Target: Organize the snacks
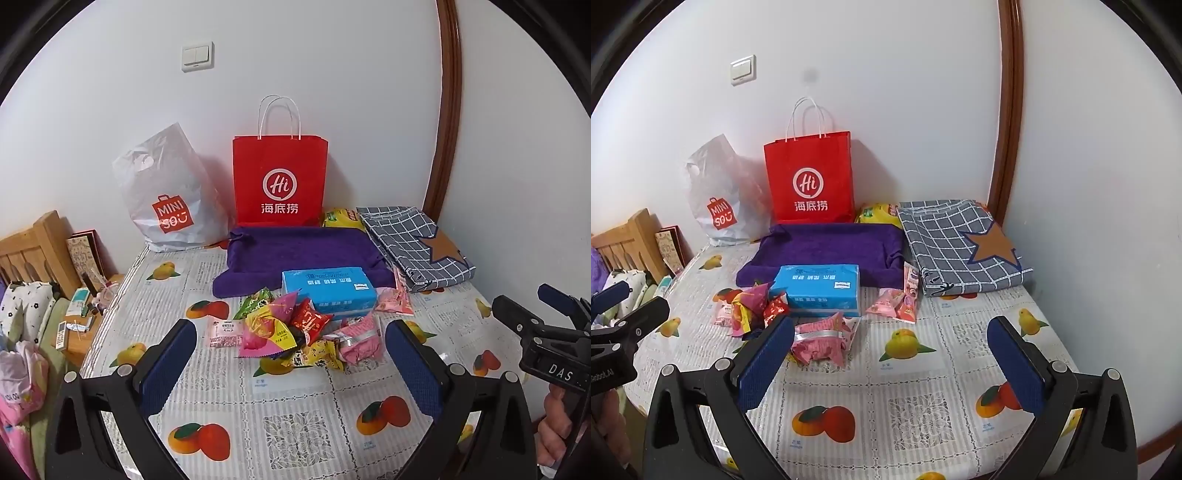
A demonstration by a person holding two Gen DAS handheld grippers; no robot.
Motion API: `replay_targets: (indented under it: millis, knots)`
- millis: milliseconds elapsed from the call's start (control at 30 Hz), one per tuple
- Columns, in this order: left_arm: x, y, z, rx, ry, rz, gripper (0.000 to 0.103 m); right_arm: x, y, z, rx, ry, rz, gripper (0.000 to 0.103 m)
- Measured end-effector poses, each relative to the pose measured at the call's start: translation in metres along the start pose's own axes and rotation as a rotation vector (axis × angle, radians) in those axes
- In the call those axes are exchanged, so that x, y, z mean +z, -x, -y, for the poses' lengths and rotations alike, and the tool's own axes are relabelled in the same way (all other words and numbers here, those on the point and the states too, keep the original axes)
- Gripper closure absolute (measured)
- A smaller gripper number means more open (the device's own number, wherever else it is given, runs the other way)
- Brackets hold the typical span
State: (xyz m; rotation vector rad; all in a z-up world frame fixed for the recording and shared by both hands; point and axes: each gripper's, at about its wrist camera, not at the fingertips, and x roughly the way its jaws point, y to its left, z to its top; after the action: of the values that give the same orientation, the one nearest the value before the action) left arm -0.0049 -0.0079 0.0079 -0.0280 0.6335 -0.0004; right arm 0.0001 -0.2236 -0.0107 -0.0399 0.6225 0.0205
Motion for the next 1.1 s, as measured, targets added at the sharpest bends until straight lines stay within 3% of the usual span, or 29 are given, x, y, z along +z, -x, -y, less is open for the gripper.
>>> replay_targets:
  millis: [1100]
  knots:
    - [-0.003, 0.008, 0.007, 0.005, 0.001, 0.031, 0.000, -0.007, 0.017, 0.000, 0.019, -0.006, 0.040, 0.000]
